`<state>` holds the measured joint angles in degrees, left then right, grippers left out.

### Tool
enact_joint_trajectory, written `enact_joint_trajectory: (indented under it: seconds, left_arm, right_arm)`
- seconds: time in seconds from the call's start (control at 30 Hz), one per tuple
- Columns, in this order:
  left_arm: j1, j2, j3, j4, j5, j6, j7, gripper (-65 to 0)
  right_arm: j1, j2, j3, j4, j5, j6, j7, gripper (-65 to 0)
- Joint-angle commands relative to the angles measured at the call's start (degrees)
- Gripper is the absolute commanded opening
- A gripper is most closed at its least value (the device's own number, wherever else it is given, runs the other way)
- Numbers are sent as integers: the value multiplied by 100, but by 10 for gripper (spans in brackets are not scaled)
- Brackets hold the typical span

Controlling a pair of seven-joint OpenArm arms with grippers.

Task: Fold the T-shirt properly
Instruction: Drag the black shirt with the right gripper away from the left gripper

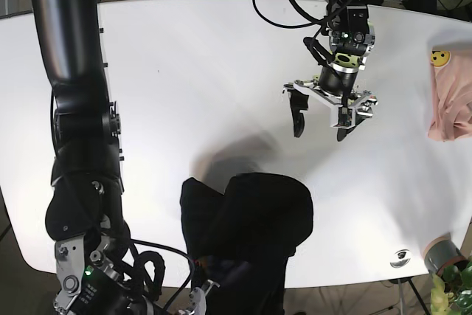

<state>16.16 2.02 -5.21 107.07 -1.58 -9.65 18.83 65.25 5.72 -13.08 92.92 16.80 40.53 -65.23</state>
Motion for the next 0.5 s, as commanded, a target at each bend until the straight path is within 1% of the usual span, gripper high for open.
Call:
enact_joint_trajectory:
  seconds: [0.0, 0.17, 0.47]
  left_arm:
    - [-56, -4, 86, 93, -48, -6, -138, -138]
    - [-56, -4, 218, 67, -48, -6, -138, -138]
    - [-232, -4, 332, -443, -48, 11, -138, -138]
  right_arm:
    - [134, 4, 38, 75, 4, -53, 154, -628]
    - [46, 4, 38, 92, 4, -53, 154, -628]
    - [-244, 4, 11, 92, -14, -53, 180, -628]
